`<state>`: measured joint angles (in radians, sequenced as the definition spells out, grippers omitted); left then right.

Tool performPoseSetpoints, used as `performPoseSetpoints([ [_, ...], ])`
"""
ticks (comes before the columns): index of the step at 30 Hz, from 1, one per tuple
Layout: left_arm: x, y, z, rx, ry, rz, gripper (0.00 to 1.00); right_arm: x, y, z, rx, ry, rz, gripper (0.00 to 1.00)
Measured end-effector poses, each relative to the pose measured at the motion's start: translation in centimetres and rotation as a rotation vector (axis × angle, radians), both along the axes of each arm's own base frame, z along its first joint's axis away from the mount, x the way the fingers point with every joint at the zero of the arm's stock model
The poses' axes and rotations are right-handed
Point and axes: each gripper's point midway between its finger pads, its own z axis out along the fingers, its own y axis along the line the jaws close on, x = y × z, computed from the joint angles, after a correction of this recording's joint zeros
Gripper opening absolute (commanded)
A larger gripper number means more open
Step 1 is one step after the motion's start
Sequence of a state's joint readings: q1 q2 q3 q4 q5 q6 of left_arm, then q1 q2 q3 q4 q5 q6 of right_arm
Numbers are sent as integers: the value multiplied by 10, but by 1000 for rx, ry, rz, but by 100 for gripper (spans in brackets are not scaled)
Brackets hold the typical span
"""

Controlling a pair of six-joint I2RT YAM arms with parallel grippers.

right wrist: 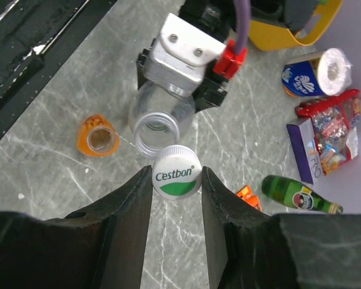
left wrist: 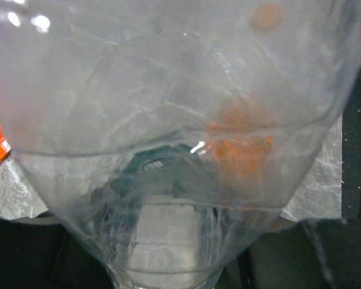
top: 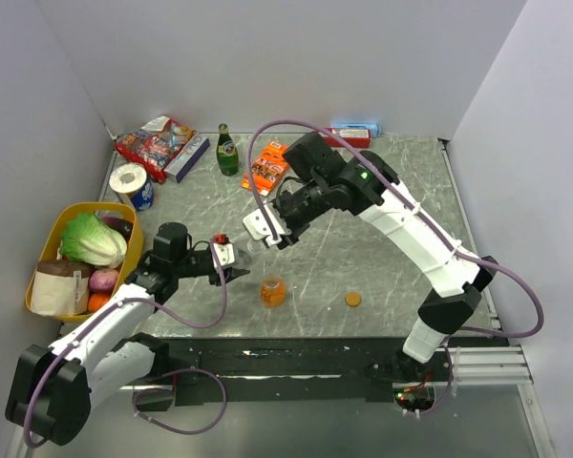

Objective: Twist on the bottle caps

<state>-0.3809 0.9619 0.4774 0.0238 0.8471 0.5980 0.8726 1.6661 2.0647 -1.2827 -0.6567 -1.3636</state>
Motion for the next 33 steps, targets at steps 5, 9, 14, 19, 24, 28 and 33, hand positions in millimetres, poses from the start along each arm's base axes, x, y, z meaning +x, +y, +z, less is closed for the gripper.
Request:
performPoseSetpoints([
  [5,3,-1,5,-22,6,20,1,-5,-1,-5,-24,4,31,41],
  [9,5,-3,8,-37,12,27,1,-6,0,-4,-23,-3,42,42],
  [14,6,-3,6,-39,28,34,1,-5,1,-6,-32,-13,38,42],
  [19,6,-4,2,-33,42,34,1,-4,3,-7,-38,-25,29,43],
  [24,5,-5,2,-32,43,28,1,-2,6,-6,-35,-29,14,44],
  [28,7,-5,1,-28,43,35,1,-1,7,-8,-40,-24,13,44],
  [33,11,-4,3,-35,36,54,1,3,10,-6,-43,-21,6,44],
])
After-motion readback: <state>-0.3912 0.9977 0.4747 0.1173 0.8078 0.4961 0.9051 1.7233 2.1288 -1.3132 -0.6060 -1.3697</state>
